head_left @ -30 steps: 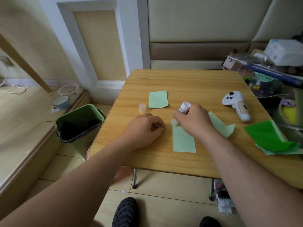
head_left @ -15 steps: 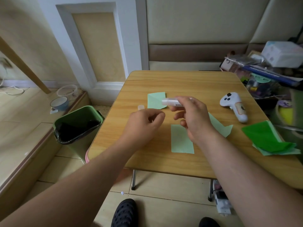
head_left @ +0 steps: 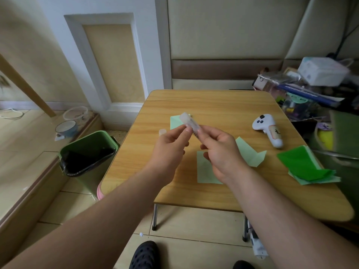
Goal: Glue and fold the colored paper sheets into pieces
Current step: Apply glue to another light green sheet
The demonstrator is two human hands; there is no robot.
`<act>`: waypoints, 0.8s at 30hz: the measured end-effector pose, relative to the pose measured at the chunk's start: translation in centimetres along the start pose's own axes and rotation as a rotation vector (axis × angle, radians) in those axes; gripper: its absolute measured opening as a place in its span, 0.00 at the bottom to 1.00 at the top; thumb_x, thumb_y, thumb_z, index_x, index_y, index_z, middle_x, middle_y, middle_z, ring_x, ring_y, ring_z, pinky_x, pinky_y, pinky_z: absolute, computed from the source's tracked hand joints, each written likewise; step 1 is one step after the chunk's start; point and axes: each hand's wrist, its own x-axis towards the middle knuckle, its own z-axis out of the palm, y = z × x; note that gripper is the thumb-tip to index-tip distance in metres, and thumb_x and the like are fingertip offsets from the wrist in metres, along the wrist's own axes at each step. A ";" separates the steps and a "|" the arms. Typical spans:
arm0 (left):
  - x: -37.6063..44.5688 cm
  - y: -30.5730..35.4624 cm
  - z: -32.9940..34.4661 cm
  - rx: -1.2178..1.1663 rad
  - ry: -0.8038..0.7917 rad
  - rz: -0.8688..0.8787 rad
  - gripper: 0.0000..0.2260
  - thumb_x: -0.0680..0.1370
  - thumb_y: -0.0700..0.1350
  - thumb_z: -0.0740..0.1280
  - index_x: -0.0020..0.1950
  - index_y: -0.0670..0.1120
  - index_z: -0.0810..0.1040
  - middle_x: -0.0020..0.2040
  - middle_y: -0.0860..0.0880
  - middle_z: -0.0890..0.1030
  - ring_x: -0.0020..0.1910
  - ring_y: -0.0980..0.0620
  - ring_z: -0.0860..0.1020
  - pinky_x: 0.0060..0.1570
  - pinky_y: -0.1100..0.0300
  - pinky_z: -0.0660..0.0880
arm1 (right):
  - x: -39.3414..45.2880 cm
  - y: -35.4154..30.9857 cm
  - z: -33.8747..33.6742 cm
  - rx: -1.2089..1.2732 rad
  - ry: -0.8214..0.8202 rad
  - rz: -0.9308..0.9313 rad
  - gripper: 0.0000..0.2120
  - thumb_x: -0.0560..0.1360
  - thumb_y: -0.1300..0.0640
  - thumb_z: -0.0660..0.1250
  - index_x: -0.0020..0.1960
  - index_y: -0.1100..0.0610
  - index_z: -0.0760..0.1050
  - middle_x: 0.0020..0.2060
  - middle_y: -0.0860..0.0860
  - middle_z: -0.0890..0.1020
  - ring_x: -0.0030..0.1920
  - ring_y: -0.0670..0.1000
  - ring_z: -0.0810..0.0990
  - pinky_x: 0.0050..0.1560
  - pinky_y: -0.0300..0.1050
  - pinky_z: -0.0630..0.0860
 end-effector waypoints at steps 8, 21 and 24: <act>0.0 0.2 -0.1 0.047 -0.038 0.077 0.05 0.82 0.48 0.70 0.55 0.55 0.85 0.43 0.62 0.85 0.45 0.64 0.80 0.49 0.62 0.73 | -0.2 0.7 0.4 0.009 0.038 0.084 0.08 0.83 0.51 0.68 0.55 0.53 0.83 0.44 0.47 0.85 0.41 0.48 0.76 0.39 0.42 0.73; 0.9 0.7 -5.5 0.684 0.192 0.258 0.10 0.76 0.57 0.75 0.56 0.58 0.84 0.44 0.63 0.85 0.45 0.66 0.82 0.49 0.57 0.83 | 0.8 -1.5 -5.4 -0.902 0.180 -0.398 0.05 0.79 0.56 0.70 0.52 0.48 0.83 0.47 0.41 0.82 0.42 0.43 0.76 0.48 0.43 0.76; 1.3 0.6 -6.9 0.808 0.250 0.238 0.09 0.76 0.58 0.75 0.54 0.60 0.83 0.42 0.65 0.83 0.44 0.68 0.81 0.52 0.57 0.83 | 1.4 -1.3 -7.2 -0.968 0.223 -0.379 0.05 0.78 0.57 0.70 0.52 0.50 0.83 0.48 0.44 0.83 0.45 0.46 0.78 0.48 0.41 0.71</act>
